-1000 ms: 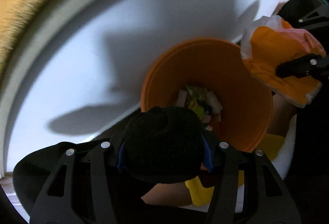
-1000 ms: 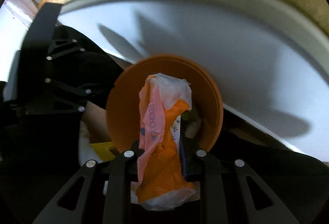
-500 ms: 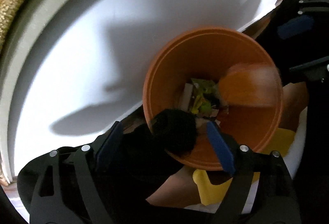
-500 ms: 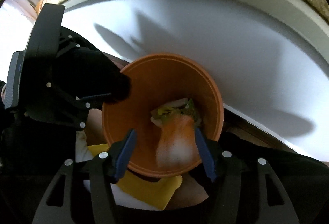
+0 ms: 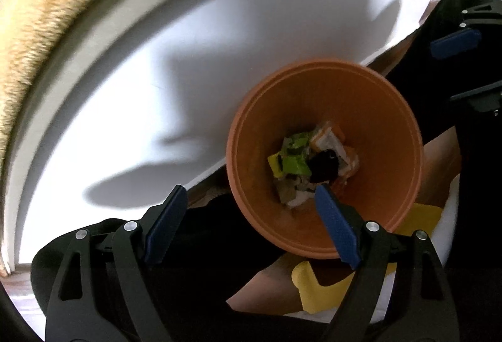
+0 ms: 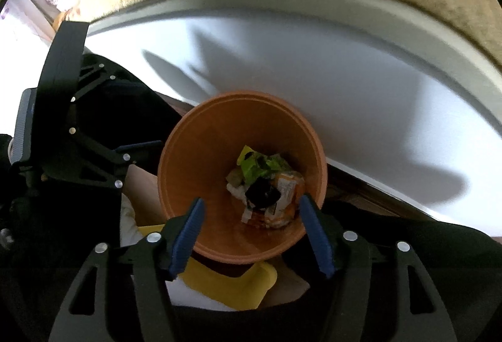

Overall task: Collect trash
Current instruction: 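Lower the plastic bag and black cup into the orange bin and open both tools, then grasp the pale blue cup with the right tool while the left tool grasps the brown cup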

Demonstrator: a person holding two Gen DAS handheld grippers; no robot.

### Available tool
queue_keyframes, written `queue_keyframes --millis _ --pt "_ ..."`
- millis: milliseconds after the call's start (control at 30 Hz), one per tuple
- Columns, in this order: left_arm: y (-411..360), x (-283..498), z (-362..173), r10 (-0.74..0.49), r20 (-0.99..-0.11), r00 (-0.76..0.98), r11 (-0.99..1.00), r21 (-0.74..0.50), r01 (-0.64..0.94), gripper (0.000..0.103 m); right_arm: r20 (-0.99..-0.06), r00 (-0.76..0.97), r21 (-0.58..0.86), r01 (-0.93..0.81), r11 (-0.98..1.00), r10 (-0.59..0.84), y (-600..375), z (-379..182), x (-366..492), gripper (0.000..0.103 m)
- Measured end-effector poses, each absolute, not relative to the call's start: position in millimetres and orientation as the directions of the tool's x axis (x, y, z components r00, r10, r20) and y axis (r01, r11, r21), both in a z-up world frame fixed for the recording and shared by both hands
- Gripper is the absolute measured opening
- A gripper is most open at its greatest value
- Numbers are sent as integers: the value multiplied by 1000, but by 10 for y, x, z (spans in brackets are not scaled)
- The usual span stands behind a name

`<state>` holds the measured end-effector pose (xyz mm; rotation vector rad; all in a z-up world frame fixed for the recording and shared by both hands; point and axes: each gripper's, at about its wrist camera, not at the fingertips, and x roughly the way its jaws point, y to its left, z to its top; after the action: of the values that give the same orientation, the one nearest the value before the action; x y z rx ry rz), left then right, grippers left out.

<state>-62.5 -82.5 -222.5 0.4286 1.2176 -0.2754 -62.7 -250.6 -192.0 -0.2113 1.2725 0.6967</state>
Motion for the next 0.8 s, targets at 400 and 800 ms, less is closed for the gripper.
queue_keyframes --millis 400,800 --pt "-705 -836 -1136 -30 -847 531 894 215 393 82 -853 299 171 -616 769 428 -2743 -901 -752 72" --pt "-508 -154 -1 -144 -647 749 978 22 207 90 -663 583 104 -549 829 469 -2749 238 288 80"
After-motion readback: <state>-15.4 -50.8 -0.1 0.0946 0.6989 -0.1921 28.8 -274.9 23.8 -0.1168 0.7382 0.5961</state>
